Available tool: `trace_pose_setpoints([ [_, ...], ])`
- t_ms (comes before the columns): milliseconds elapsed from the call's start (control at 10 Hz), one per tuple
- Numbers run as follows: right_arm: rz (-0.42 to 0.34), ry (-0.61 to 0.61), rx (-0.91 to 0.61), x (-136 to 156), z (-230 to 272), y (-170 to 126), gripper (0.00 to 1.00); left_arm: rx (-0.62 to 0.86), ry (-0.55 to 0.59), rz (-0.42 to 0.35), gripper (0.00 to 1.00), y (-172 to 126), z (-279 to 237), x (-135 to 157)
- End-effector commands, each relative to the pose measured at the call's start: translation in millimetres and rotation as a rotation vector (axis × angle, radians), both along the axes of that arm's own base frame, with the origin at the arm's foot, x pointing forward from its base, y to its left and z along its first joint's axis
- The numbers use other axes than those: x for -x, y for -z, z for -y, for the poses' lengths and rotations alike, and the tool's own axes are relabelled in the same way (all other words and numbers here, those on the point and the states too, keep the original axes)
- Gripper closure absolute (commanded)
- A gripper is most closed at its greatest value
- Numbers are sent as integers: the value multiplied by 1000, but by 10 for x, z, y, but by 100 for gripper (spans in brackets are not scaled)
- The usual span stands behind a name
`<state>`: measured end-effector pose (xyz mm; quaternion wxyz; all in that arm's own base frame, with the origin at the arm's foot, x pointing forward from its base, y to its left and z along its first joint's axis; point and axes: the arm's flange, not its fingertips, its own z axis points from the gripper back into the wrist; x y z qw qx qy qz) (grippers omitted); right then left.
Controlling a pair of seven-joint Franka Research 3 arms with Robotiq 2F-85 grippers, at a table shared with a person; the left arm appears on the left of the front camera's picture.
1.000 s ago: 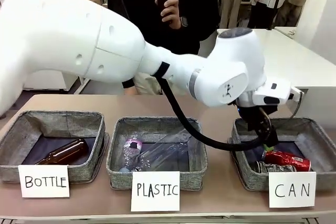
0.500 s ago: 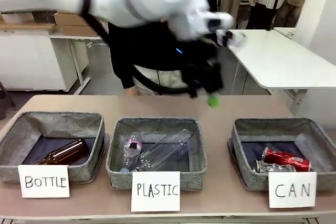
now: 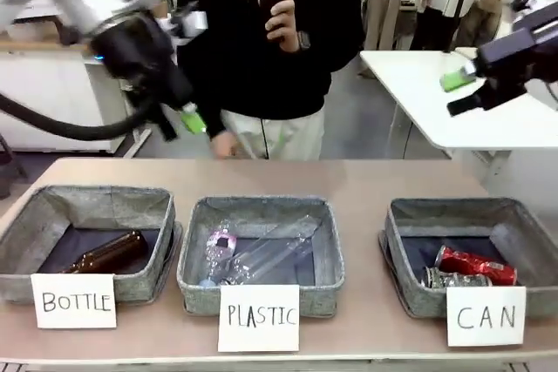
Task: Sort the can waste into the basket.
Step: Pick up the can waste from the table and place it in the right Fabric basket.
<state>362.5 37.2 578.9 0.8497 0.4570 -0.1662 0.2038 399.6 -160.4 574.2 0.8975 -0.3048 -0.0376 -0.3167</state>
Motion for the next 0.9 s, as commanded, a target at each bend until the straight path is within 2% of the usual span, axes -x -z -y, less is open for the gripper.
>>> trace_pose_setpoints([
  [0, -156, -2, -144, -83, -209, -7, 0, 239, -166, -77, 0, 158, -665, -115],
  [200, -418, 94, -202, -233, -348, 200, 0, 669, -261, -76, 0, 369, -1476, -140],
  [300, -453, 122, -137, -274, -316, 309, 0, 823, -381, -62, 0, 561, -1781, -161],
  [400, -279, 8, -151, -138, -340, 220, 0, 399, -237, -98, 0, 263, -1372, -156],
  [800, -279, 8, -151, -138, -340, 220, 0, 399, -237, -98, 0, 263, -1372, -156],
])
